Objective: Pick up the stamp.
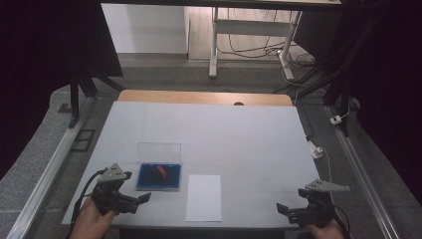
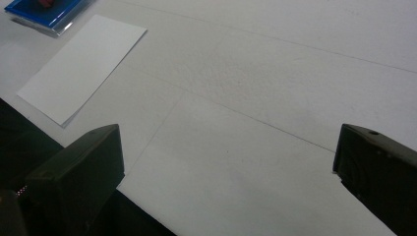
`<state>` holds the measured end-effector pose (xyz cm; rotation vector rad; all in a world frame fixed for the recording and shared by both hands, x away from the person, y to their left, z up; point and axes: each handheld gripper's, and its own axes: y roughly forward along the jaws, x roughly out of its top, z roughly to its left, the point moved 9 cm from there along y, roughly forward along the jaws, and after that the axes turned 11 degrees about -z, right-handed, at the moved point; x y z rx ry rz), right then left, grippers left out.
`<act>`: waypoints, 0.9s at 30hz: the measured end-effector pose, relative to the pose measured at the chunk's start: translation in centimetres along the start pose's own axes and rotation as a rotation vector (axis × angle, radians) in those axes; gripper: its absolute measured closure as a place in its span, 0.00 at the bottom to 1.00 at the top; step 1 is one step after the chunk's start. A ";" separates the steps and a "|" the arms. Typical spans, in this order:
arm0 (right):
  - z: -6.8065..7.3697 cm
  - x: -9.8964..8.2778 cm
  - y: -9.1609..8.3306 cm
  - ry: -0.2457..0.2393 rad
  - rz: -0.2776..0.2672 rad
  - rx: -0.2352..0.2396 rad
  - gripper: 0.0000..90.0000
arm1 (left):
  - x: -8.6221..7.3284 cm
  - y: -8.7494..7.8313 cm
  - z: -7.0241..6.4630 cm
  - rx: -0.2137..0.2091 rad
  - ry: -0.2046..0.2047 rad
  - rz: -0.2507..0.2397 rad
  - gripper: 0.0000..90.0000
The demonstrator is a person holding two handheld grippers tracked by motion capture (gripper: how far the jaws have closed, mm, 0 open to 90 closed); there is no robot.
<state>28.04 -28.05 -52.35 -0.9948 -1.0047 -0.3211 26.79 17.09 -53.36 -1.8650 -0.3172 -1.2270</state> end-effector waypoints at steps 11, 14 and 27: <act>0.0 0.0 0.0 -0.001 0.002 0.001 0.00 | 0.8 1.8 -0.1 -0.015 0.030 0.006 0.00; 0.0 0.0 0.0 -0.001 0.005 0.001 0.00 | 0.9 2.3 0.0 -0.017 0.045 0.012 0.00; 0.0 -0.1 0.1 -0.001 0.011 0.000 0.00 | 2.3 4.8 0.6 -0.003 0.042 0.043 0.00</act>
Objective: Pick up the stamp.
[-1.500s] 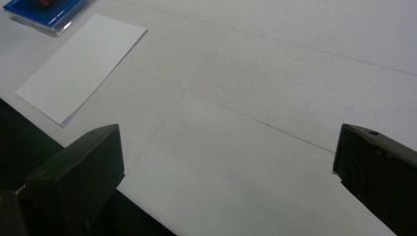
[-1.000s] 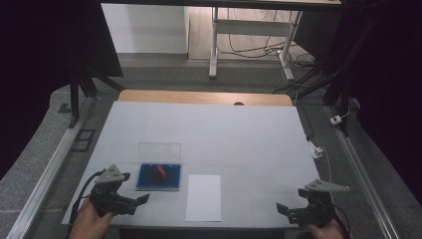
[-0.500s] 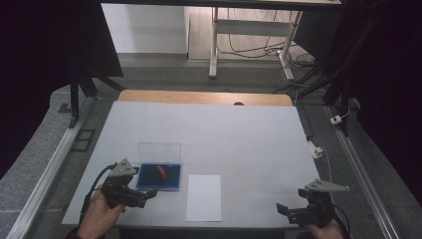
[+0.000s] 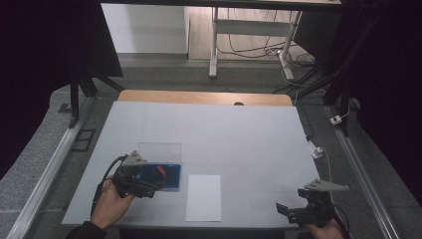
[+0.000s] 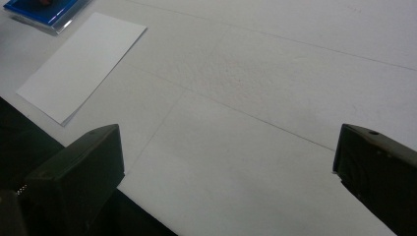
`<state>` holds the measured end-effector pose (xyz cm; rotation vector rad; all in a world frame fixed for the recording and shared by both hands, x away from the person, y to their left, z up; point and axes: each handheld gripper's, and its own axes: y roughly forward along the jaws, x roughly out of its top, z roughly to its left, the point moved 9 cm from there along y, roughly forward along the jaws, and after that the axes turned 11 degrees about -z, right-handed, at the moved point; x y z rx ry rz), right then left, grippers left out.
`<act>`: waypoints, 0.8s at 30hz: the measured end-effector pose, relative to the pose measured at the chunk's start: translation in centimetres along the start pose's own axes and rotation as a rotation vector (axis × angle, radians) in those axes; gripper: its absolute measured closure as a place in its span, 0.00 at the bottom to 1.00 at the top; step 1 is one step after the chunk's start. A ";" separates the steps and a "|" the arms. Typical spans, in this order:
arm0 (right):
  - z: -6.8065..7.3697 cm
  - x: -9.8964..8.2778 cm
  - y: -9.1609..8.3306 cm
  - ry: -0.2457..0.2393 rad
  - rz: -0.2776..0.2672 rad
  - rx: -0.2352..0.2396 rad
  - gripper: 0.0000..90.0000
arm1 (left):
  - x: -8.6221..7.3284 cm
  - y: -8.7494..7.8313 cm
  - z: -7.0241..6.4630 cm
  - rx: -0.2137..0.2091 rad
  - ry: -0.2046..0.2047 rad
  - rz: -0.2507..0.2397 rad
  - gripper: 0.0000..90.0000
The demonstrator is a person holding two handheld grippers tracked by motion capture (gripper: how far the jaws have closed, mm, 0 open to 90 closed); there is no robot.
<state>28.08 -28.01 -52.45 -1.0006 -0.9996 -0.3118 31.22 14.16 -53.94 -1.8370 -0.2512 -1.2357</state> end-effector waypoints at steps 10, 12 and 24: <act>0.1 0.0 0.0 -0.001 0.004 0.005 0.00 | 1.3 1.8 0.4 -0.023 0.031 0.009 0.00; 0.1 0.0 0.1 -0.002 0.004 0.006 0.00 | 1.3 2.2 0.7 -0.020 0.030 0.014 0.00; 0.1 -0.1 0.0 -0.012 0.007 0.008 0.00 | -0.5 3.5 1.0 -0.016 0.071 0.082 0.00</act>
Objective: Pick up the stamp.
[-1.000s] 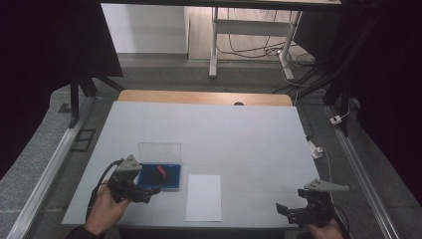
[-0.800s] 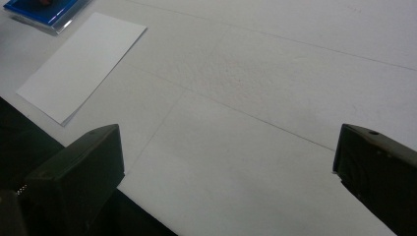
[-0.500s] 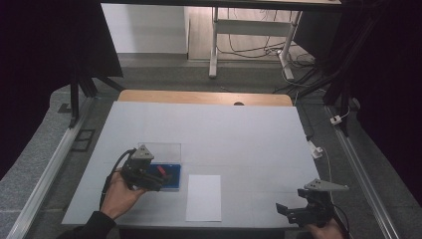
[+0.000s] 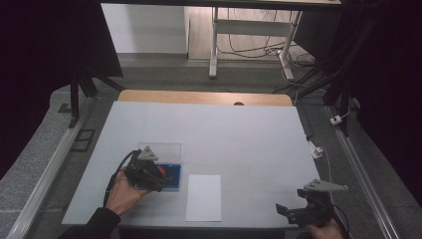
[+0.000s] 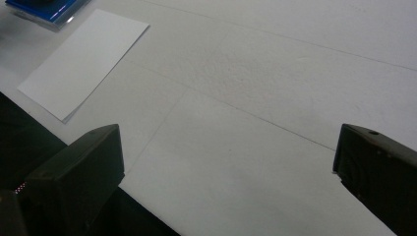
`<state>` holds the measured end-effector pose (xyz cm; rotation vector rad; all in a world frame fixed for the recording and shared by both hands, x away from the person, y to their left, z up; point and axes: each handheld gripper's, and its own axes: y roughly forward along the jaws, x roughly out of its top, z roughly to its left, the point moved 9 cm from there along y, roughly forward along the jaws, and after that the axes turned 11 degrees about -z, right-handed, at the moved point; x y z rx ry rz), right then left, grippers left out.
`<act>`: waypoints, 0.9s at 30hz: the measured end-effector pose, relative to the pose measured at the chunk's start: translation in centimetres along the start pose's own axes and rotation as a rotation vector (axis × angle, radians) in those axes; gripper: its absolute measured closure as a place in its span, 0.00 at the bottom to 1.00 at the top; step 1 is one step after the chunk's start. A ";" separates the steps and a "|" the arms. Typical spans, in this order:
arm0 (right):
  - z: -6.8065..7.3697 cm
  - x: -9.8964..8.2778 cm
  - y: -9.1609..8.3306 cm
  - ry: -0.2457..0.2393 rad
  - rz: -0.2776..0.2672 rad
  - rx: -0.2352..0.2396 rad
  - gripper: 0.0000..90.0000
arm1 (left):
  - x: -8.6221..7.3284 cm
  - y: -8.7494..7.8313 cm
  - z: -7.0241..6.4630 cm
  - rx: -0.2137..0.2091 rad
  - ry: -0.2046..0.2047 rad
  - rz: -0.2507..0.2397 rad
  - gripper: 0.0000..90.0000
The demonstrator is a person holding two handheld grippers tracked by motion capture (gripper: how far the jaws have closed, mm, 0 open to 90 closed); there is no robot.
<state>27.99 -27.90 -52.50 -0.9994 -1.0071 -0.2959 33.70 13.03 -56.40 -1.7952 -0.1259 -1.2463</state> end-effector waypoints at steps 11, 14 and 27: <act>0.0 0.0 0.0 -0.004 0.001 0.000 0.00 | -0.8 0.6 0.8 0.016 0.003 0.023 0.16; 0.0 -0.1 0.0 -0.003 0.002 -0.002 0.00 | -0.8 0.5 0.8 0.021 0.018 0.031 0.26; 0.0 0.0 -0.1 0.005 -0.002 -0.004 0.00 | -0.8 0.1 0.5 -0.003 0.013 0.050 0.61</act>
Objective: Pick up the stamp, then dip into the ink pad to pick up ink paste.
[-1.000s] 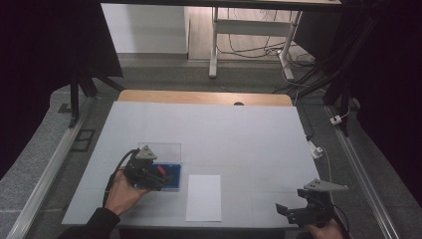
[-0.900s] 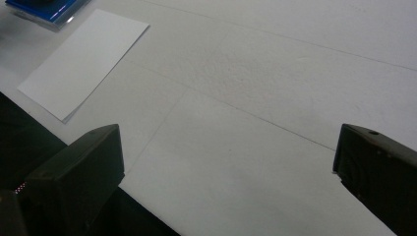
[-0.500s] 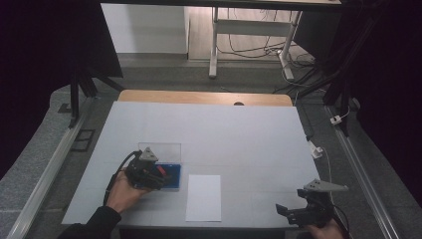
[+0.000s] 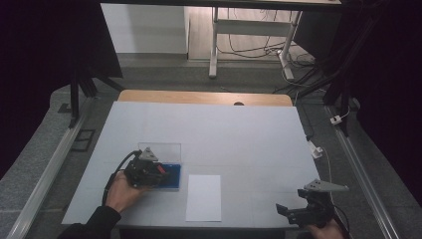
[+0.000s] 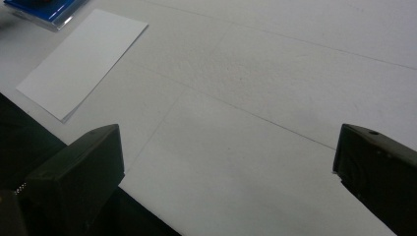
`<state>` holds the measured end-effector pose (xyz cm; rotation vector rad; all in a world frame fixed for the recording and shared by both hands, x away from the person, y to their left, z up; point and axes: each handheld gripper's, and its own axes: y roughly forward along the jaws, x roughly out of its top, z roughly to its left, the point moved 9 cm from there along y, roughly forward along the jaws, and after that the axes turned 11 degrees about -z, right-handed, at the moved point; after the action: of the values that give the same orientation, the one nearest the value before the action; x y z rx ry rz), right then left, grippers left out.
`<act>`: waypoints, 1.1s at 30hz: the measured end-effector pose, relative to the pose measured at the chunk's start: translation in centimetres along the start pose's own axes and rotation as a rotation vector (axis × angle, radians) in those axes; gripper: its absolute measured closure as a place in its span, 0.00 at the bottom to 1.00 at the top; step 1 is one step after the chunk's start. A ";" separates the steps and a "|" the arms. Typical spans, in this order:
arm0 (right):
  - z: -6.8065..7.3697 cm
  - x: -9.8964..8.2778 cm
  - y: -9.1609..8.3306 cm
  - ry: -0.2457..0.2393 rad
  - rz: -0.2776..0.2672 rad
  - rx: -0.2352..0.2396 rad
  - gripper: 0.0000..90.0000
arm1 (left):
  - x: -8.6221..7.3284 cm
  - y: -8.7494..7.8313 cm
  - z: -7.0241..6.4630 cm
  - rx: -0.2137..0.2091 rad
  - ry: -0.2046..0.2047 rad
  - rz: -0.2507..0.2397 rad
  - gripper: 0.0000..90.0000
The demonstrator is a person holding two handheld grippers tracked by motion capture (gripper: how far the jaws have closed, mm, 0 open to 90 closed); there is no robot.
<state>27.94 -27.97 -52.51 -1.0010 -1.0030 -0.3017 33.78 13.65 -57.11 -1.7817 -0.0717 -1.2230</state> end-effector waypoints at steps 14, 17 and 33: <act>0.0 0.0 0.0 -0.002 -0.002 0.003 0.00 | 0.6 -0.6 0.3 0.021 -0.034 -0.040 0.65; 0.0 0.0 0.0 -0.003 -0.001 0.003 0.00 | 0.8 -0.9 0.2 0.017 -0.031 -0.052 0.65; 0.0 0.1 -0.1 -0.001 -0.009 0.009 0.00 | 2.3 -2.7 -0.8 0.038 -0.041 -0.095 0.65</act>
<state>27.92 -27.96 -52.40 -0.9889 -1.0095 -0.3041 32.94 13.64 -53.57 -1.7882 -0.2036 -1.2438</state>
